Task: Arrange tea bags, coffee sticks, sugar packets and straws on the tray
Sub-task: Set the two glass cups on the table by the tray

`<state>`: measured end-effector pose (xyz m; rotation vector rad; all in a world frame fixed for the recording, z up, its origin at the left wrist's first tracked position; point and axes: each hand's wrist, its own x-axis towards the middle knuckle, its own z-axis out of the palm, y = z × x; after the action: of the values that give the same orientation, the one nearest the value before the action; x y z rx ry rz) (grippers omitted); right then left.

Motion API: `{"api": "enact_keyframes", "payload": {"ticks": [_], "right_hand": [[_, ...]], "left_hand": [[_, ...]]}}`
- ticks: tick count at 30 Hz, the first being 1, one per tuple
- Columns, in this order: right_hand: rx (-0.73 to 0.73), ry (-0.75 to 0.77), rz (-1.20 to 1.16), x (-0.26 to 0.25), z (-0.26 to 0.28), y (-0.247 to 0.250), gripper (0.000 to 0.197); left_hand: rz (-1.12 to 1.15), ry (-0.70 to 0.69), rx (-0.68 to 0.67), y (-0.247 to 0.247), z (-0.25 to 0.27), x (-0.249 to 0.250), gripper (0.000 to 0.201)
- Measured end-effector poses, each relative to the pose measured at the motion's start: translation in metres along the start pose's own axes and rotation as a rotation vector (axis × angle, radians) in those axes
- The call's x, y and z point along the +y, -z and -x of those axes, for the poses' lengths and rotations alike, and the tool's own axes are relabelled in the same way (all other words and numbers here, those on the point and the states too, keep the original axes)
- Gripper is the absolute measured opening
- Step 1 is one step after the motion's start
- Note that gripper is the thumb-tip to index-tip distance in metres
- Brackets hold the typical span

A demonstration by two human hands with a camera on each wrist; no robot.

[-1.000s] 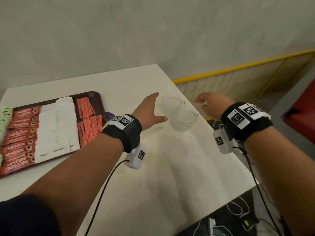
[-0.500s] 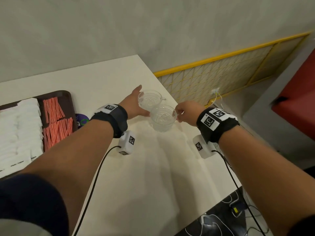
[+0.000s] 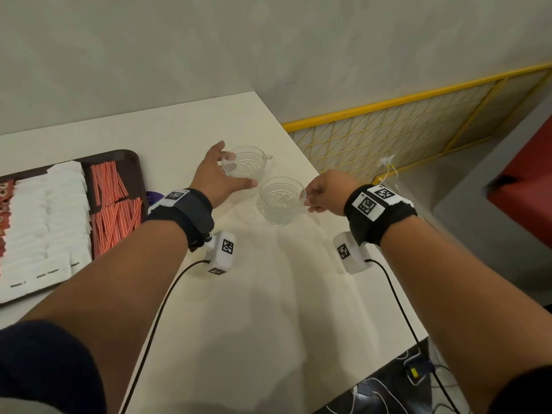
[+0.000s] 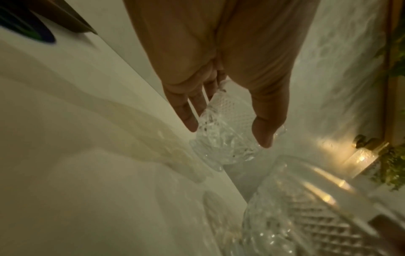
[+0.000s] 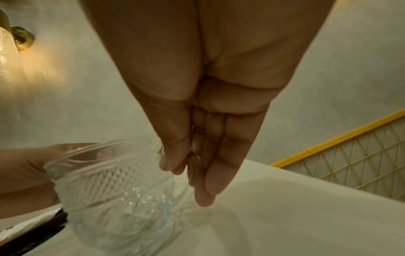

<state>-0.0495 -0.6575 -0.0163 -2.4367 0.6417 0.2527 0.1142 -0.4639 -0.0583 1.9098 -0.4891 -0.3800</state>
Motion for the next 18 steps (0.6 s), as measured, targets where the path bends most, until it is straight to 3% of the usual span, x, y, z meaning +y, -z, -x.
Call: {"api": "enact_keyframes", "payload": {"ticks": [6,9,12,14,18], "right_hand": [[0.038,0.056,-0.059,-0.047,-0.018,-0.022,0.008],[0.063,0.073,-0.182,-0.083,-0.031,-0.039,0.003],[0.073,0.082,-0.275,-0.119,-0.048,-0.059,0.014],[0.075,0.071,-0.309,-0.142,-0.060,-0.072,0.005],[0.123,0.046,-0.265,-0.177,-0.086,-0.097,0.023]], "left_hand": [[0.040,-0.045,0.237,0.081,0.018,-0.002,0.107],[0.051,-0.032,0.302,0.125,0.033,-0.005,0.115],[0.021,-0.012,0.367,0.166,0.049,-0.011,0.109],[-0.005,-0.011,0.404,0.191,0.059,-0.018,0.108],[-0.026,0.021,0.480,0.229,0.077,-0.036,0.111]]}}
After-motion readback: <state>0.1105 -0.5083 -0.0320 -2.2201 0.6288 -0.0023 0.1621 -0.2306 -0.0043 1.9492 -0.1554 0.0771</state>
